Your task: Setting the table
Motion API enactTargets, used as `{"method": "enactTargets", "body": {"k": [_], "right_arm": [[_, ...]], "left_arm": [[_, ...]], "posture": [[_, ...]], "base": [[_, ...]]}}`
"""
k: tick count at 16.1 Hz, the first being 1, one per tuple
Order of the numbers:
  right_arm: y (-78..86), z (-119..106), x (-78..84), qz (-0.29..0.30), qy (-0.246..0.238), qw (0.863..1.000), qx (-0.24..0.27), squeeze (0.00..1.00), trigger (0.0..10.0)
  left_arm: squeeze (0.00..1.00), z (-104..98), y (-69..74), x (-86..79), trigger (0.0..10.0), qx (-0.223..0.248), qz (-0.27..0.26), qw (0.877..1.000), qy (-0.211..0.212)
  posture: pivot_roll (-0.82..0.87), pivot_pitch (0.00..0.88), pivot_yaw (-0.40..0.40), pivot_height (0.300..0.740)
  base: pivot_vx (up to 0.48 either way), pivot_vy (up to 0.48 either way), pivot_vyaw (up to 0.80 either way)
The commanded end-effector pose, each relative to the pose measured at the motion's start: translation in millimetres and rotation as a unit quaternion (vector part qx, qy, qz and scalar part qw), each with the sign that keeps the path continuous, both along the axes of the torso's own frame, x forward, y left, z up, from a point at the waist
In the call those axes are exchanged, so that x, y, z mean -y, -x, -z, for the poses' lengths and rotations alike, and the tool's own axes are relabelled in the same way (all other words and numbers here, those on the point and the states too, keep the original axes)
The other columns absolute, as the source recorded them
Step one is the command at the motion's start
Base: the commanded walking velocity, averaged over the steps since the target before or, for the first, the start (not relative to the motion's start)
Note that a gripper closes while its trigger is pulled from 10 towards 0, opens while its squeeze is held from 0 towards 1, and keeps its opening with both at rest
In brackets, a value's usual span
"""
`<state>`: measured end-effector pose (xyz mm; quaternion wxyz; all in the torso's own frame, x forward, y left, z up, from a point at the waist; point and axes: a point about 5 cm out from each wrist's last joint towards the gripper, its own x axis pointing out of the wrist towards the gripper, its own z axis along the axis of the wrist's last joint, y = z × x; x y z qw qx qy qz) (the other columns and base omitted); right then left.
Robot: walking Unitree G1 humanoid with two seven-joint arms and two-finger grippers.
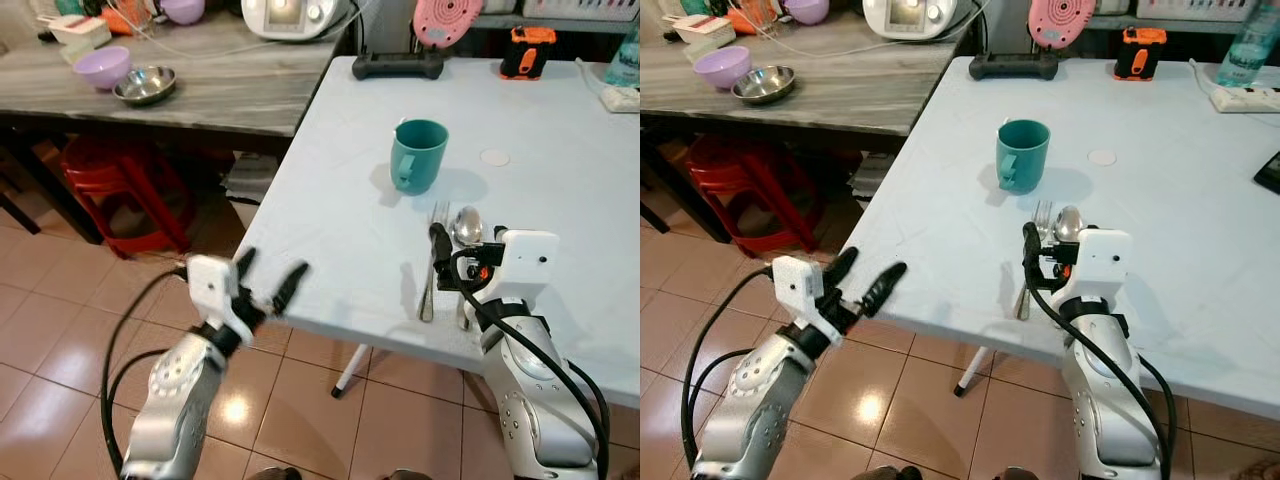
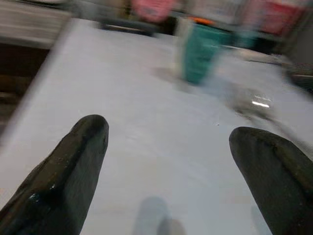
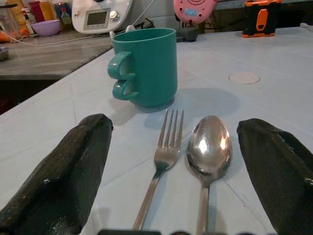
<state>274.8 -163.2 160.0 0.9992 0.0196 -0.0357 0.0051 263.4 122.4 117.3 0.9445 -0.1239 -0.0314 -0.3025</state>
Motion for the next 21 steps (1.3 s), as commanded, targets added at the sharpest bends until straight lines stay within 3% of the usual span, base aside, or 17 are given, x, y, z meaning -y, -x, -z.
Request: {"method": "enactTargets", "body": {"k": [1, 4, 11, 16, 17, 18, 20, 21], "right_arm": [[-1.5, 4, -4.5, -0.004, 0.002, 1.0, -0.015, 0.0, 10.0], [-5.4, 8, -7.2, -0.001, 0.005, 0.999, -0.04, 0.0, 10.0], [-26.9, 18, -34.3, -0.007, -0.009, 0.994, -0.106, 0.0, 10.0], [-29.0, 24, -34.4, 0.0, 0.012, 0.991, -0.134, 0.0, 10.0], [-29.3, 25, -33.9, 0.001, 0.012, 0.99, -0.137, 0.0, 6.7], [-30.8, 25, -33.0, 0.006, 0.017, 0.99, -0.139, 0.0, 4.4], [-33.2, 25, -30.3, 0.015, 0.03, 0.989, -0.144, 0.0, 2.9], [-34.1, 25, -27.6, 0.021, 0.036, 0.988, -0.147, 0.0, 1.5]], "left_arm": [[0.0, -2, 6.4, 0.8, 10.0, -0.002, 0.039, 0.999, 0.002], [0.0, 0, 10.8, -0.3, 10.0, -0.007, 0.071, 0.997, -0.002], [0.0, -4, 12.7, 0.9, 10.0, -0.007, 0.104, 0.995, -0.005], [0.0, -4, 13.4, 2.0, 10.0, -0.009, 0.114, 0.993, -0.007], [0.0, -4, 13.8, 2.4, 10.0, -0.009, 0.117, 0.993, -0.007], [0.0, -5, 14.2, 3.7, 10.0, -0.008, 0.122, 0.993, -0.005], [0.0, -6, 15.0, 6.1, 10.0, -0.01, 0.132, 0.991, -0.001], [0.0, -6, 15.6, 7.0, 10.0, -0.01, 0.139, 0.99, -0.001]], "posture": [[-0.09, 0.135, 0.087, 0.74], [-0.09, 0.134, 0.086, 0.74], [-0.08, 0.139, 0.082, 0.74], [-0.08, 0.143, 0.08, 0.74], [-0.08, 0.146, 0.082, 0.74], [-0.08, 0.146, 0.082, 0.74], [-0.09, 0.148, 0.082, 0.74], [-0.09, 0.148, 0.082, 0.74]], "base": [[0.0, 0.0, 0.0], [0.0, 0.0, 0.0], [0.0, 0.0, 0.0], [0.0, 0.0, 0.0], [0.0, 0.0, 0.0], [0.0, 0.0, 0.0], [0.0, 0.0, 0.0], [0.0, 0.0, 0.0]]}}
